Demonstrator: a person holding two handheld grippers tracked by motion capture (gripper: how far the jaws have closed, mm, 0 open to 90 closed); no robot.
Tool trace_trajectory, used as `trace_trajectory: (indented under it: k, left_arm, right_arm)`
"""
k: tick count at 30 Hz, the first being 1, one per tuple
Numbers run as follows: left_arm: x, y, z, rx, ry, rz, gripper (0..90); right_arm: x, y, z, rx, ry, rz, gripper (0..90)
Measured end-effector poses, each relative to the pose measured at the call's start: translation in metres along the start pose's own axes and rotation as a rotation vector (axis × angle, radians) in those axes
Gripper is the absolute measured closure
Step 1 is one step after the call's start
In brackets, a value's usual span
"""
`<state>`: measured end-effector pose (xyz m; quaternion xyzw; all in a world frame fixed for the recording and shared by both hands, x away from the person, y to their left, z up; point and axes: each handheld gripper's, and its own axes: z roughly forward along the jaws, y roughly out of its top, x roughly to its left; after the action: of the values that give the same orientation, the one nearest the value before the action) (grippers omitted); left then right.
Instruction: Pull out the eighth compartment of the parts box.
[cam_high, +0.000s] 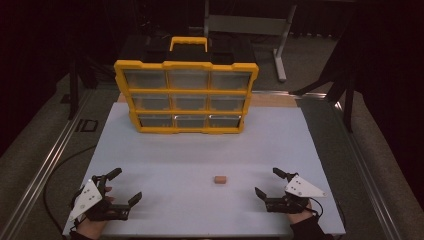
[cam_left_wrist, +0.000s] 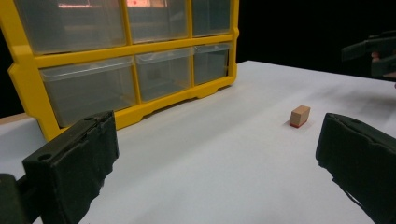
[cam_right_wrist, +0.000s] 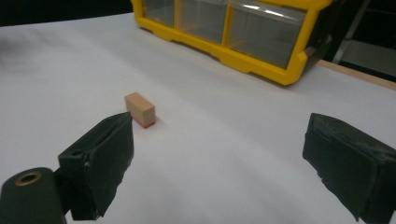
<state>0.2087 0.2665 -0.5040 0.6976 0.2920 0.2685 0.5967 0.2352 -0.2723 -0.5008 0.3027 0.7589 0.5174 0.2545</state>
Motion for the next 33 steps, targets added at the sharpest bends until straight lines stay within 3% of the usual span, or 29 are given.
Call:
trace_trajectory:
  k: [16, 18, 22, 33]
  left_arm:
    - [-0.0031, 0.0004, 0.0013, 0.022, -0.005, 0.013, 0.0]
    - [-0.0014, -0.0013, 0.0011, 0.029, -0.009, 0.012, 0.0]
    - [-0.0015, -0.0014, 0.0012, 0.029, -0.007, 0.015, 0.0]
    - [-0.0061, 0.0023, 0.0043, 0.037, -0.003, 0.031, 0.0]
  right_arm:
    - [-0.0040, -0.0038, -0.0019, 0.019, -0.025, -0.028, 8.8]
    - [-0.0045, -0.0035, -0.0029, 0.027, -0.042, -0.057, 8.8]
    - [-0.0056, -0.0026, -0.0034, 0.027, -0.045, -0.040, 8.8]
    - [-0.0026, -0.0013, -0.0021, 0.043, -0.064, -0.058, 8.8]
